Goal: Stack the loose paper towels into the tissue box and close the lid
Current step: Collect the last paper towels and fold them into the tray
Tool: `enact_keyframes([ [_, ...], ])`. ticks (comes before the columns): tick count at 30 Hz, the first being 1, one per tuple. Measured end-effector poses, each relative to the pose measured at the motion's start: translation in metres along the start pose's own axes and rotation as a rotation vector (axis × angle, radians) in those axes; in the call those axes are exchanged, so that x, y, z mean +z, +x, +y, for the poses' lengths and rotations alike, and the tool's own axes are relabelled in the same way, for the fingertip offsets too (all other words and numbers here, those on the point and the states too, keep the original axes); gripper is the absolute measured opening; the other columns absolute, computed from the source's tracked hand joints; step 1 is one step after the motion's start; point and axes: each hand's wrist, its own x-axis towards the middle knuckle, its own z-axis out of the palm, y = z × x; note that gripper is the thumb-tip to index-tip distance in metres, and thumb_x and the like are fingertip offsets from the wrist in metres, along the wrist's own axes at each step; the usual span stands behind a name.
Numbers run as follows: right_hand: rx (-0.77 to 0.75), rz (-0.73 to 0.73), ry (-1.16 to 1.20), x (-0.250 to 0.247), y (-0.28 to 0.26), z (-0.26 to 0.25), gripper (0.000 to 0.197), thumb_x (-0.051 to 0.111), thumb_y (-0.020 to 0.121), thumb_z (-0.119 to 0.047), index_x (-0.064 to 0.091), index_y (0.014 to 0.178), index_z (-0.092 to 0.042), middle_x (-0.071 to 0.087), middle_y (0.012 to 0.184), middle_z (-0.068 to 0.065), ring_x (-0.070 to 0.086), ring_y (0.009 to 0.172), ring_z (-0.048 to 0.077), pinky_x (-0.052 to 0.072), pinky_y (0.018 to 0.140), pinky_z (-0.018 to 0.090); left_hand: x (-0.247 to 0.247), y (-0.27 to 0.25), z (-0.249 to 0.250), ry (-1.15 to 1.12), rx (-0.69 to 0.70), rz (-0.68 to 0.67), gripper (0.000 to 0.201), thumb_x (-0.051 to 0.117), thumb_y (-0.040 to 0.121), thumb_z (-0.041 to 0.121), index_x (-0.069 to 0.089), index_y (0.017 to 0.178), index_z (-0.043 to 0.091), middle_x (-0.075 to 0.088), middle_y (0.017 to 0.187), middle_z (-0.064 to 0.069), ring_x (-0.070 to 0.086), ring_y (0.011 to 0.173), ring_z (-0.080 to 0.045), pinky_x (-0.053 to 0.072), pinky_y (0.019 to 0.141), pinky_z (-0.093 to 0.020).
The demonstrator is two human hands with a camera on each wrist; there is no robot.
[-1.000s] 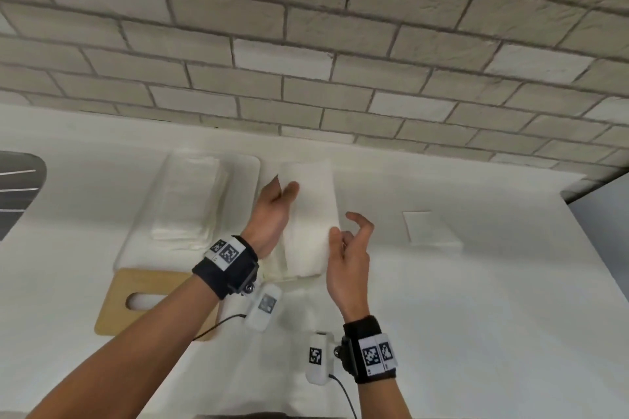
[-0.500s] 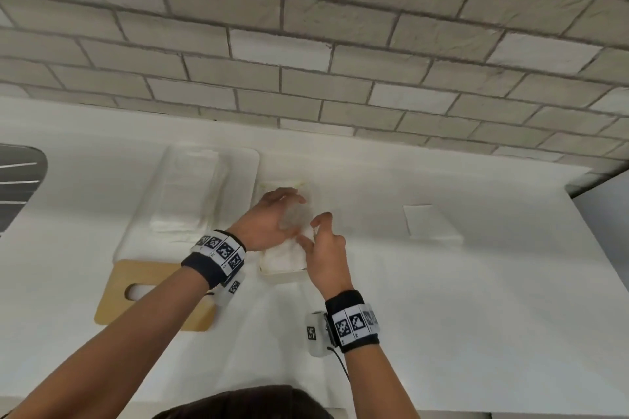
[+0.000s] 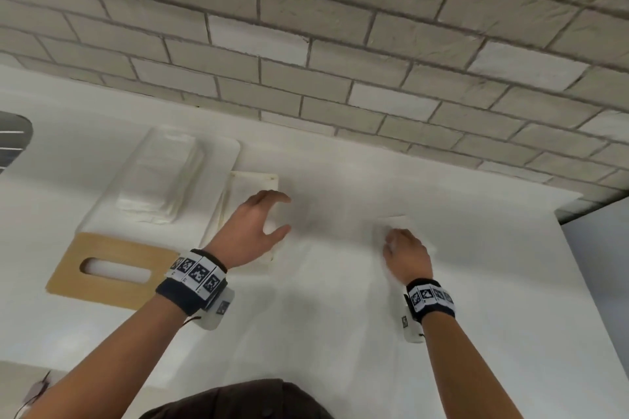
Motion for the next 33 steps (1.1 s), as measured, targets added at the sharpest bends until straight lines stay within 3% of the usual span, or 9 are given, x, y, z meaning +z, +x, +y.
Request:
enact_keyframes([
  [2, -0.029, 0.060, -0.031, 0.016, -0.001, 0.002, 0.020, 0.060, 0.099, -0.019, 0.069, 0.109, -0.005, 0.067, 0.112, 0.013, 0.072, 0.092, 0.039, 0.055, 0.075, 0.044, 0.013, -0.007, 0.018, -0.037, -0.006, 0.025, 0.046, 0.076, 0.097, 0.036, 0.060, 0.139, 0.027, 0.062, 0.142, 0.007, 0.059, 0.130, -0.014, 0.042, 0.108, -0.025],
  [5, -0.064, 0.052, 0.028, 0.020, -0.005, 0.000, 0.019, 0.060, 0.101, -0.023, 0.069, 0.110, -0.009, 0.068, 0.116, 0.011, 0.069, 0.100, 0.035, 0.057, 0.080, 0.042, 0.030, -0.011, 0.038, -0.072, -0.024, 0.029, 0.043, 0.075, 0.098, 0.036, 0.061, 0.138, 0.028, 0.062, 0.141, 0.011, 0.057, 0.125, -0.006, 0.039, 0.105, -0.016],
  [9, -0.156, -0.125, 0.672, -0.033, -0.029, -0.029, 0.004, 0.071, 0.101, -0.022, 0.070, 0.100, -0.025, 0.078, 0.103, -0.008, 0.075, 0.099, 0.014, 0.055, 0.087, 0.027, 0.040, -0.008, 0.060, -0.160, -0.021, -0.054, 0.076, 0.084, 0.089, 0.049, 0.045, 0.153, 0.034, 0.047, 0.154, 0.018, 0.044, 0.138, 0.003, 0.034, 0.116, -0.016],
  [12, -0.294, -0.249, 1.052, -0.090, -0.054, -0.070, 0.005, 0.070, 0.104, -0.013, 0.066, 0.101, -0.012, 0.076, 0.087, 0.006, 0.071, 0.084, 0.022, 0.059, 0.084, 0.036, 0.036, -0.005, 0.074, -0.298, -0.071, -0.119, 0.105, 0.093, 0.073, 0.058, 0.036, 0.158, 0.039, 0.046, 0.156, 0.023, 0.045, 0.140, 0.005, 0.037, 0.115, -0.017],
  [18, -0.246, -0.065, 1.432, -0.137, -0.072, -0.144, 0.025, 0.064, 0.109, -0.027, 0.054, 0.130, -0.019, 0.077, 0.103, 0.013, 0.077, 0.099, 0.032, 0.065, 0.086, 0.047, -0.001, -0.006, 0.086, -0.576, -0.216, 0.153, 0.044, 0.090, 0.085, 0.033, 0.072, 0.125, 0.029, 0.079, 0.113, 0.016, 0.075, 0.106, -0.003, 0.061, 0.094, -0.035],
  [22, -0.211, 0.014, 1.318, -0.101, -0.077, -0.194, 0.075, 0.085, 0.093, -0.036, 0.032, 0.146, -0.038, 0.076, 0.110, 0.006, 0.078, 0.098, 0.021, 0.066, 0.086, 0.042, -0.027, 0.002, 0.057, -0.562, -0.306, 0.312, 0.041, 0.083, 0.093, 0.034, 0.068, 0.130, 0.024, 0.078, 0.115, 0.013, 0.074, 0.104, -0.003, 0.060, 0.089, -0.029],
  [27, -0.099, 0.055, 1.104, -0.048, -0.074, -0.245, 0.038, 0.075, 0.098, -0.013, 0.053, 0.123, -0.032, 0.071, 0.085, 0.000, 0.068, 0.072, 0.005, 0.054, 0.069, 0.017, -0.044, 0.026, -0.014, -0.326, -0.419, 0.220, 0.023, 0.072, 0.100, 0.039, 0.068, 0.114, 0.021, 0.076, 0.100, 0.005, 0.073, 0.094, -0.020, 0.057, 0.083, -0.037],
  [30, -0.046, 0.091, 0.886, -0.023, -0.061, -0.263, 0.018, 0.068, 0.101, -0.007, 0.063, 0.111, -0.021, 0.058, 0.071, -0.002, 0.052, 0.059, 0.008, 0.045, 0.063, 0.021, -0.055, 0.042, -0.054, -0.086, -0.411, 0.129, 0.015, 0.073, 0.099, 0.026, 0.068, 0.108, 0.015, 0.071, 0.080, -0.004, 0.066, 0.079, -0.026, 0.041, 0.071, -0.032],
  [33, -0.039, 0.029, 0.707, -0.007, -0.057, -0.279, 0.014, 0.067, 0.103, -0.009, 0.064, 0.115, -0.015, 0.060, 0.087, -0.003, 0.062, 0.078, 0.015, 0.051, 0.073, 0.020, -0.060, 0.056, -0.079, -0.036, -0.354, 0.041, 0.023, 0.074, 0.097, 0.016, 0.068, 0.120, 0.013, 0.071, 0.076, -0.006, 0.061, 0.069, -0.014, 0.042, 0.068, -0.029],
])
